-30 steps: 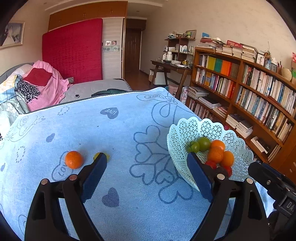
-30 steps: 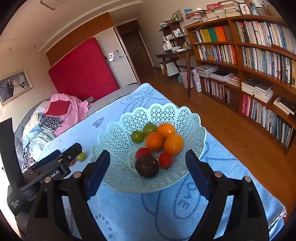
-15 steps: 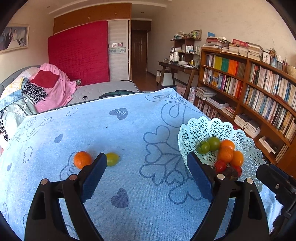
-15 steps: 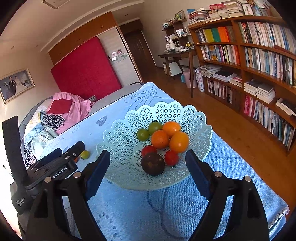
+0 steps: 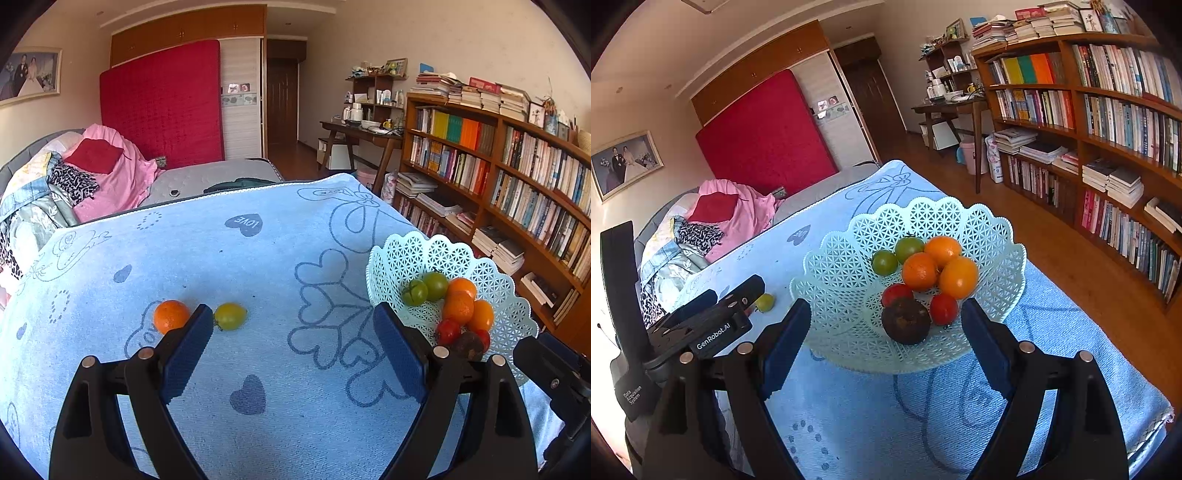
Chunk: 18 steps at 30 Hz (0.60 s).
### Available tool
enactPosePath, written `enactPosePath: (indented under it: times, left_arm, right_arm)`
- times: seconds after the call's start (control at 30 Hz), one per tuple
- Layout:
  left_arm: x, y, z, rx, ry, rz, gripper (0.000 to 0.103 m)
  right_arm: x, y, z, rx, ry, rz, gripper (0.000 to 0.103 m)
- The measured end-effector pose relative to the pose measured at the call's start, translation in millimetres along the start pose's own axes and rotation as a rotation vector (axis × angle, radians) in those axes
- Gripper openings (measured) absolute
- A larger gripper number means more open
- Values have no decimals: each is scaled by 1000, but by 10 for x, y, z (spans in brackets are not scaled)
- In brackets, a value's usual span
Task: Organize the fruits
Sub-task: 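Withdraw both tools from the basket toward the orange and green tomato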
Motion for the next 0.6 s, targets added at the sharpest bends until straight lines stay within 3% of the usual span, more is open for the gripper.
enactPosePath:
  times: [0.3,0.6]
  left_arm:
    - [86,-28,-247,55,-24,14,88]
    - [190,96,-688,124,-68,-23,88]
  right_arm:
    - [55,-3,-77,8,-17,6,85]
    - [107,41,-235,42,-50,3,85]
Point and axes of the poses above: each gripper's, at about its wrist camera, not at the fingertips, and x roughly against the way its jaws point, z to its right, y to its underside, the point moved 5 cm from there along -x, roughly the way its jaws point, and after that the axes turned 9 degrees about y, right-handed, at the moved point
